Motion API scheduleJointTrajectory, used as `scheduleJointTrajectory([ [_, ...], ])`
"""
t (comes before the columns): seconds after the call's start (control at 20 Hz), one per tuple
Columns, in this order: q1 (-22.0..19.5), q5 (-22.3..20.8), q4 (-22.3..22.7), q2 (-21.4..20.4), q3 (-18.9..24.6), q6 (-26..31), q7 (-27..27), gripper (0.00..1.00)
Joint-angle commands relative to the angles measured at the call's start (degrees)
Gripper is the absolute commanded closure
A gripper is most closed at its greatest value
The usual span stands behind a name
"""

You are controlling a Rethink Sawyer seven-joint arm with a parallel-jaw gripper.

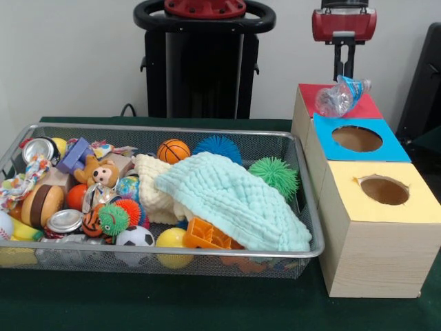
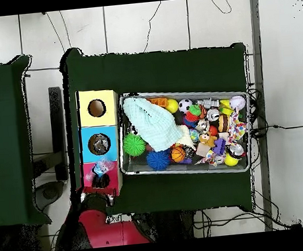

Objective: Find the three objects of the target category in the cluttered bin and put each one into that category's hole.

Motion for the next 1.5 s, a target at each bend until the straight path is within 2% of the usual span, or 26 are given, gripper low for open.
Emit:
scheduleJointTrajectory([
  [0.05, 0.2, 2.5, -6.1, 2.7, 1.8, 2.5, 8.1, 1.0],
  [0.65, -2.2, 0.5, -9.0, 5.5, 4.5, 3.4, 6.6, 1.0],
  [0.85, -4.1, -1.6, -9.8, 6.3, 7.2, 4.1, 5.6, 1.0],
  [1.5, -7.0, -3.3, -10.6, 7.0, 12.3, 4.3, 5.2, 1.0],
])
